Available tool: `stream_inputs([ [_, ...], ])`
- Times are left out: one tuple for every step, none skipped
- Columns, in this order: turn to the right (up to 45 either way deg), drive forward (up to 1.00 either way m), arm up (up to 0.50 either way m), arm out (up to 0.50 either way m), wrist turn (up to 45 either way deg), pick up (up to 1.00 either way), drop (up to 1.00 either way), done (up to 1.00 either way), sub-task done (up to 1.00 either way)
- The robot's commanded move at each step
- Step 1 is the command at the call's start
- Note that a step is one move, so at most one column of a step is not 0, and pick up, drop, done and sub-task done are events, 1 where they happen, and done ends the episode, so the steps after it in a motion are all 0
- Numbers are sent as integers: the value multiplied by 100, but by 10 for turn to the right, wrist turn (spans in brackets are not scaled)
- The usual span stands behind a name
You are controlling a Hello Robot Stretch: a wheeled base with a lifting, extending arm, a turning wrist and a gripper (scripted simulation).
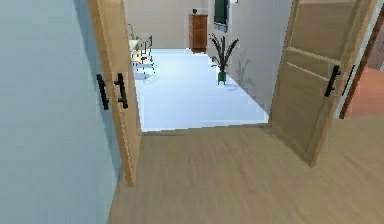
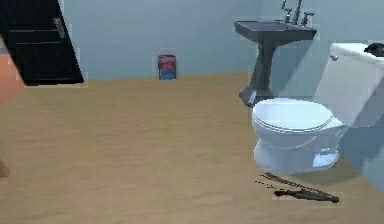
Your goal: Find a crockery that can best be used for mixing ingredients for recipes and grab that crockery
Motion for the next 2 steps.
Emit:
stream_inputs([
  [0, 100, 0, 0, 0, 0, 0, 0, 0],
  [-90, 0, 0, 0, 0, 0, 0, 0, 0],
])
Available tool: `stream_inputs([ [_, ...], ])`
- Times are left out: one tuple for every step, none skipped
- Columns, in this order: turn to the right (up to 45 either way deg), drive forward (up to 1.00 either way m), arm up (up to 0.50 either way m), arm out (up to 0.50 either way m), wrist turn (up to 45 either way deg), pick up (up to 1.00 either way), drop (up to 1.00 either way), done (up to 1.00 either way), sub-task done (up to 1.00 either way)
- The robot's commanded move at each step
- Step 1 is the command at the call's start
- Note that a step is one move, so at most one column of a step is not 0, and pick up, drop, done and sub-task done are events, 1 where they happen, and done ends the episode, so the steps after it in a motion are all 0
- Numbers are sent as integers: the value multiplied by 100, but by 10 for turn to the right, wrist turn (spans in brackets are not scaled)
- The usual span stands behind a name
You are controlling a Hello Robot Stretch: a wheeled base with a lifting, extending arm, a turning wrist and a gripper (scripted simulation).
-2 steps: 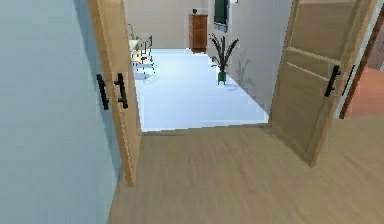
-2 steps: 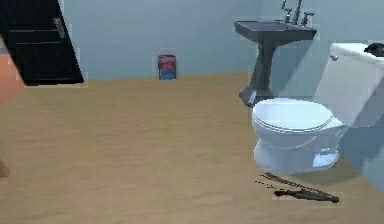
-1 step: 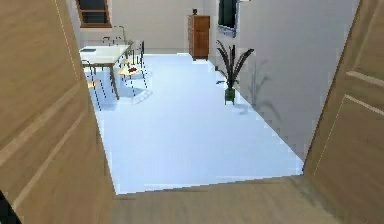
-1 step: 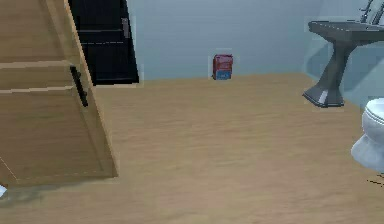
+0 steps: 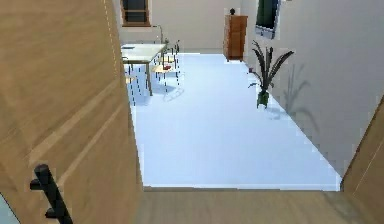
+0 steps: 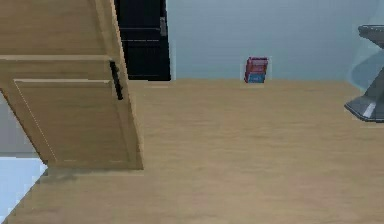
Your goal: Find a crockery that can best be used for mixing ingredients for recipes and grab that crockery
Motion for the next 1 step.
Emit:
stream_inputs([
  [0, 25, 0, 0, 0, 0, 0, 0, 0],
])
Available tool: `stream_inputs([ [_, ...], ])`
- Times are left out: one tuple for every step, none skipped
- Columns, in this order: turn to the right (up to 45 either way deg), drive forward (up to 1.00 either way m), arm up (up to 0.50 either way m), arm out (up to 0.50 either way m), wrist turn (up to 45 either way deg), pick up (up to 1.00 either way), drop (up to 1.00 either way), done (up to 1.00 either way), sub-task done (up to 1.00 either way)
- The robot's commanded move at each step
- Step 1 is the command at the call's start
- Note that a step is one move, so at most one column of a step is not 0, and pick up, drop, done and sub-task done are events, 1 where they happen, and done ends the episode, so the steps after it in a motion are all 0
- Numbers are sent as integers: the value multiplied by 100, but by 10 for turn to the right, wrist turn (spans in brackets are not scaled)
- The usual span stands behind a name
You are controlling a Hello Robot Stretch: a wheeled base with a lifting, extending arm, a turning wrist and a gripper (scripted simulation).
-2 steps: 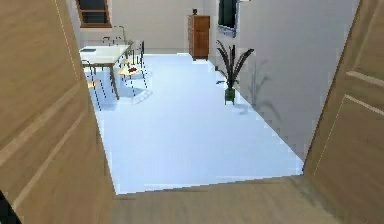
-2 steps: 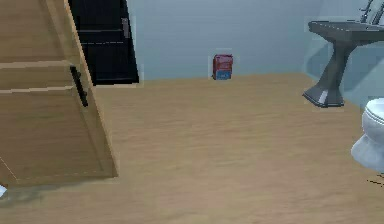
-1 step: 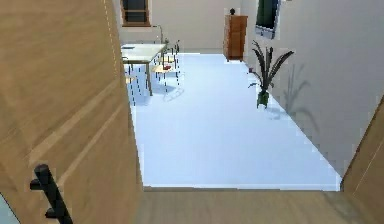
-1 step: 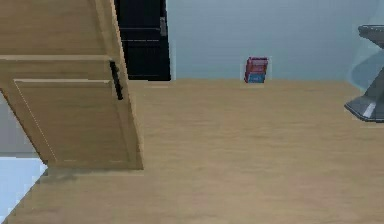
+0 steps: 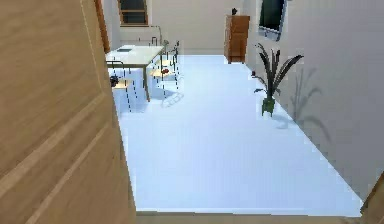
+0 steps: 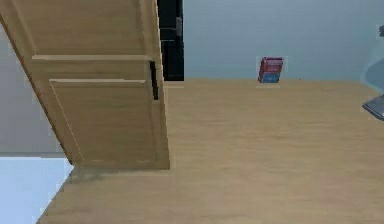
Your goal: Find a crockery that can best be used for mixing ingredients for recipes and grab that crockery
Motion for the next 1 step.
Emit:
stream_inputs([
  [60, 0, 0, 0, 0, 0, 0, 0, 0],
])
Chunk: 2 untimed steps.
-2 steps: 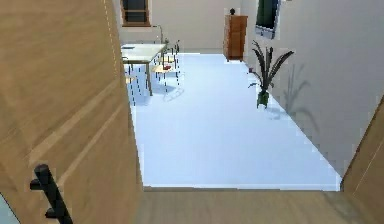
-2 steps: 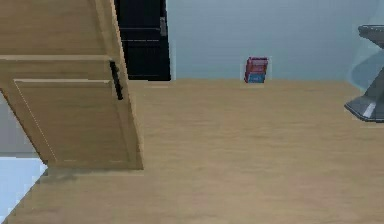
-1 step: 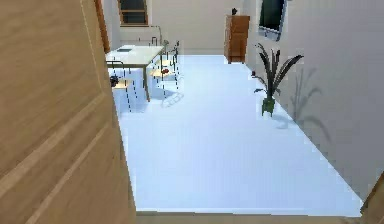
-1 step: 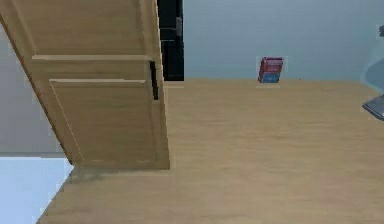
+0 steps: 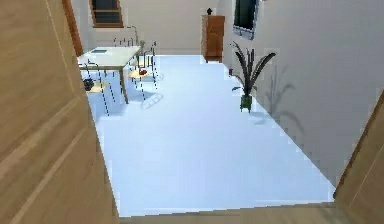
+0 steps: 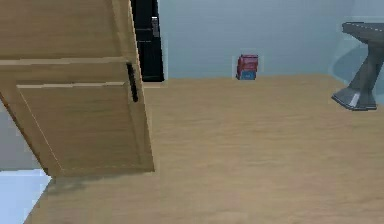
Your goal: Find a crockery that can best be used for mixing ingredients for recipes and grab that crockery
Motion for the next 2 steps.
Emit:
stream_inputs([
  [0, 100, 0, 0, 0, 0, 0, 0, 0],
  [0, 100, 0, 0, 0, 0, 0, 0, 0],
])
